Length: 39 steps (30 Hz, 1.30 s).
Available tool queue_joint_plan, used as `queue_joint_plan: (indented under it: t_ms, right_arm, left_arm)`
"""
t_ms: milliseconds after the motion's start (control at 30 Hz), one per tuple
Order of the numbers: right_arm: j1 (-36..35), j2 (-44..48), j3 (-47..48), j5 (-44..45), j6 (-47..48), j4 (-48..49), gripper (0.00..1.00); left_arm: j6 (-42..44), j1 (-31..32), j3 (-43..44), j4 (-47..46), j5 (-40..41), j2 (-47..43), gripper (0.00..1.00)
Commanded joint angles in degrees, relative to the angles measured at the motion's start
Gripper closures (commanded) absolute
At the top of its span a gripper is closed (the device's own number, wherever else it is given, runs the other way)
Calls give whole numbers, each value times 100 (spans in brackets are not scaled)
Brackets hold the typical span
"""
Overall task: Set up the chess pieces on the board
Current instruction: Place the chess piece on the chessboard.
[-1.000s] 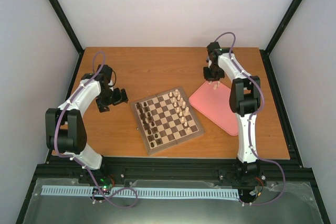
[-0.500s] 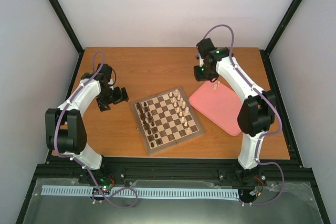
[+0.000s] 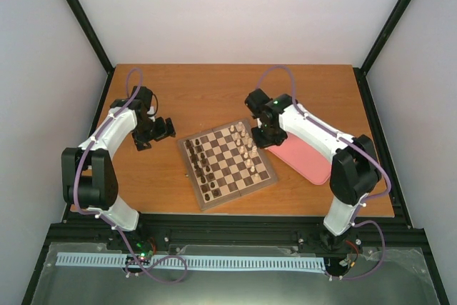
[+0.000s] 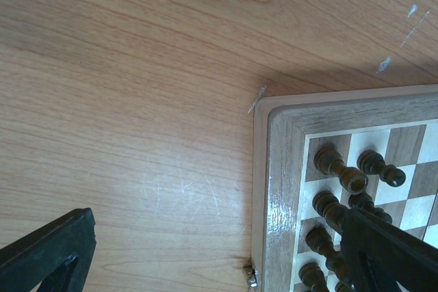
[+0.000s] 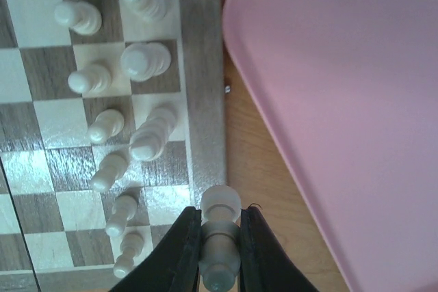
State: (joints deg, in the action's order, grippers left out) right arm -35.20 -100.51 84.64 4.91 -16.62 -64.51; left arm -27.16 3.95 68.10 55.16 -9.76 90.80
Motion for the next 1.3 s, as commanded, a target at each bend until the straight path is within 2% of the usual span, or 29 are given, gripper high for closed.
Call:
queue_joint_plan:
  t_ms: [0, 433, 667, 1267]
  right_arm:
    - [-293, 213, -230, 168, -264, 42, 97]
    - [-623, 179, -1186, 174, -818, 1111, 96]
    - [-707, -25, -1087, 413, -908, 1181, 96]
    - [-724, -318, -959, 206, -756, 1289, 95]
  left_arm:
    - [92, 30, 7, -102, -49, -146, 0]
    - [103, 31, -112, -51, 26, -306, 0]
    - [105, 36, -73, -22, 44, -340, 0]
    - [122, 34, -51, 0, 53, -284, 0]
